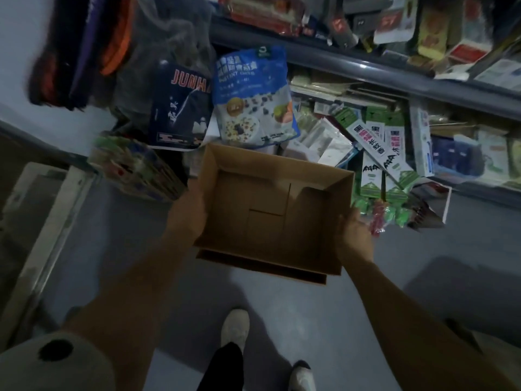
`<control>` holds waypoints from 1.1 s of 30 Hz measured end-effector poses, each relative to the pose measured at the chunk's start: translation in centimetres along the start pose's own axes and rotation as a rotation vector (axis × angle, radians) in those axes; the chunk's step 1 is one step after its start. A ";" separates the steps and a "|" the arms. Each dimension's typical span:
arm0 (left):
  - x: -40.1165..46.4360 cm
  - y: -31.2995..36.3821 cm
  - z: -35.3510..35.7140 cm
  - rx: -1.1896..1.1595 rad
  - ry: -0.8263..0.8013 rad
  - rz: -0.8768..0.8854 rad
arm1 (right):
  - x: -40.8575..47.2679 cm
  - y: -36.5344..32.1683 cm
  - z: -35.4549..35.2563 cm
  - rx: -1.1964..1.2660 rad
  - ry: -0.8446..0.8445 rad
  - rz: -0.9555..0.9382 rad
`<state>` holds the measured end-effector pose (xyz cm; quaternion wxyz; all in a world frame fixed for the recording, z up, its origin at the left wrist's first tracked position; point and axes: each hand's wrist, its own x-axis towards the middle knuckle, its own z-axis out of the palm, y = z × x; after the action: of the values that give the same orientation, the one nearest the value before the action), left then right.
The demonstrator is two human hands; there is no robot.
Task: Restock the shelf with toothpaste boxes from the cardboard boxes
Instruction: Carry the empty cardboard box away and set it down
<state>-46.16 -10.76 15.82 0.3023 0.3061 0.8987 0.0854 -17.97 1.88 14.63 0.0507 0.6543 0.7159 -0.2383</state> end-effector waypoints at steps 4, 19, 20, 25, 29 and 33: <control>-0.2 0.0 1.1 0.022 0.007 0.036 | 0.1 0.7 -0.1 0.027 -0.004 0.029; 0.2 -1.9 5.5 0.141 -0.058 0.021 | -0.7 2.5 2.7 0.004 -0.172 0.103; 0.7 -2.0 6.0 0.172 -0.062 0.015 | -0.3 2.6 3.3 -0.007 -0.181 0.117; 2.7 -3.0 8.6 0.283 -0.065 0.049 | 0.8 3.1 5.7 -0.105 -0.225 0.132; 2.7 -1.7 9.1 0.318 -0.058 0.119 | 0.7 2.8 6.7 -0.197 -0.214 -0.003; 1.0 1.1 8.0 0.238 -0.024 0.195 | -0.3 0.9 4.9 -0.218 -0.219 -0.063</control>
<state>-41.48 -9.57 9.31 0.2647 0.4264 0.8649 0.0037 -18.26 -0.37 10.23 0.1918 0.5922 0.7478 -0.2308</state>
